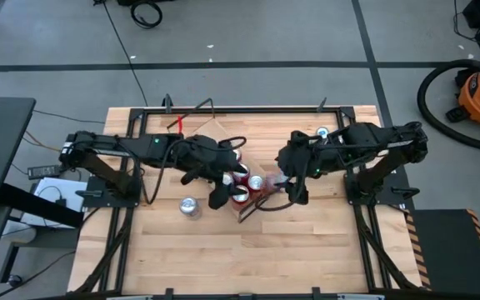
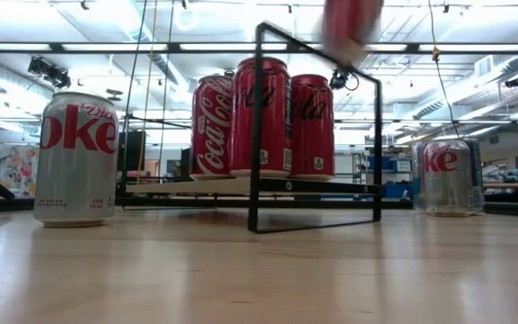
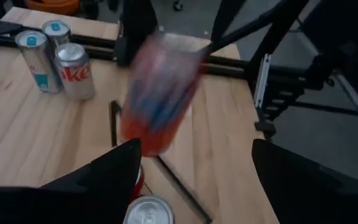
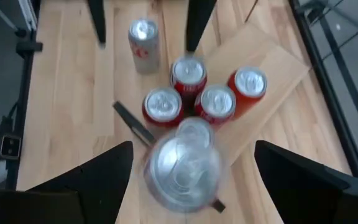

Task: Place canned beverage on shelf
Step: Put the orange soda can on the shelf aligned with the other orange soda can

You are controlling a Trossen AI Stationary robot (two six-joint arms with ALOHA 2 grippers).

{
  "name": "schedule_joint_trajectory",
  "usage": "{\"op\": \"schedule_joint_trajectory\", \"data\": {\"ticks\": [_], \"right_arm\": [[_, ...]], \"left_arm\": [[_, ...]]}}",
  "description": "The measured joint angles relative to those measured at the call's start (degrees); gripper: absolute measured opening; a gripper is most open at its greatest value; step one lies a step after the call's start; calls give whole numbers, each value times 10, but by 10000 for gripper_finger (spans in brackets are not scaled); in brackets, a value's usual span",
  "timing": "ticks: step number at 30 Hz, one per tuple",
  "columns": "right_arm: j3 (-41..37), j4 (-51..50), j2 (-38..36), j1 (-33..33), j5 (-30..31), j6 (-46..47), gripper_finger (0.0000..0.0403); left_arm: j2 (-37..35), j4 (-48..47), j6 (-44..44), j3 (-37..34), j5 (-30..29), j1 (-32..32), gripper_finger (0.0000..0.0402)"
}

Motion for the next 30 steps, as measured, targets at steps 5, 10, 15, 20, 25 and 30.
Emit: {"op": "schedule_joint_trajectory", "data": {"ticks": [5,10,15,20,25,30], "right_arm": [[2,-51,0,-16,16,45,346],[93,-146,-16,-30,-112,207,346],[14,-140,-49,108,-125,309,346],[-138,-145,-61,135,-116,376,346],[-238,-92,-112,152,-110,484,346],[-311,-41,-158,222,-129,588,346]], "left_arm": [[8,-24,14,8,-22,3,316],[-10,-114,-34,110,93,2,316],[0,5,-34,61,31,-107,315],[77,302,-103,-51,12,-164,315],[175,388,-133,-72,16,-161,315],[274,459,-156,-45,38,-147,315]]}}
